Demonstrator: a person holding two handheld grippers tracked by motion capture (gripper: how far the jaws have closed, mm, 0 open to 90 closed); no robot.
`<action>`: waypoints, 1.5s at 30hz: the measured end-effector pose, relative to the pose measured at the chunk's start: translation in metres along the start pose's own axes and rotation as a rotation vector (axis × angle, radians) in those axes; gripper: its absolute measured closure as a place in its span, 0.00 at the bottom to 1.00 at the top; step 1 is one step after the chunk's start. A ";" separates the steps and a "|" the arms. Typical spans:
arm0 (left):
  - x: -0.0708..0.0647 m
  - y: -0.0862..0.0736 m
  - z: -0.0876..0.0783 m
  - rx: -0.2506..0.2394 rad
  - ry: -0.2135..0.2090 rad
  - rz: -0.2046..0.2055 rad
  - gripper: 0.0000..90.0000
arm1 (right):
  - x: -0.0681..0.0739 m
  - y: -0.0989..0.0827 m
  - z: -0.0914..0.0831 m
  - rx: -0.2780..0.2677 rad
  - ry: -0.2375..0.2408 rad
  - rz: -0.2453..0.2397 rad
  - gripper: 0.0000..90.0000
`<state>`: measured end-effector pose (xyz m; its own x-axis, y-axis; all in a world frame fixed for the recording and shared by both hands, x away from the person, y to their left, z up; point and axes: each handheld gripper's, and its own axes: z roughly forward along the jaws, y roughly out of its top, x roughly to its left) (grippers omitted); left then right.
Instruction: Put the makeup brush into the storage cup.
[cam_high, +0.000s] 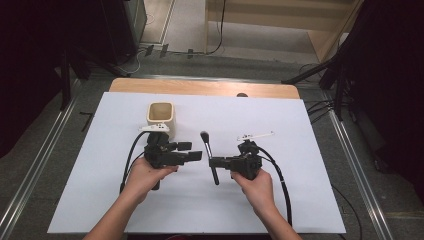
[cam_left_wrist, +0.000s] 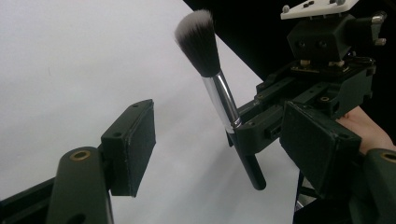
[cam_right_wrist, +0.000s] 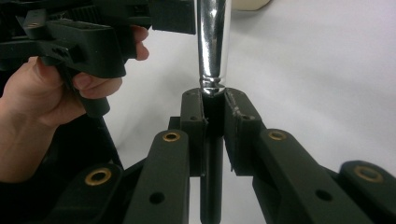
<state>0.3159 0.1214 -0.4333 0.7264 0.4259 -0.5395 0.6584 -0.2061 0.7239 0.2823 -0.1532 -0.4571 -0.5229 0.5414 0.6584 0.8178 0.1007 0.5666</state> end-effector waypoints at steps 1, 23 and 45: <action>0.000 0.000 0.001 -0.001 0.001 -0.003 0.31 | 0.001 0.000 0.001 0.001 0.003 0.002 0.89; 0.002 -0.001 0.015 -0.020 0.028 -0.066 0.45 | 0.006 -0.005 0.015 -0.034 0.008 0.042 0.89; 0.006 -0.007 0.019 -0.049 0.004 -0.141 0.73 | 0.012 -0.007 0.022 -0.052 0.001 0.033 0.89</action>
<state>0.3194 0.1091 -0.4495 0.6266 0.4508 -0.6358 0.7433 -0.1005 0.6613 0.2759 -0.1291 -0.4641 -0.4957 0.5430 0.6778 0.8213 0.0393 0.5691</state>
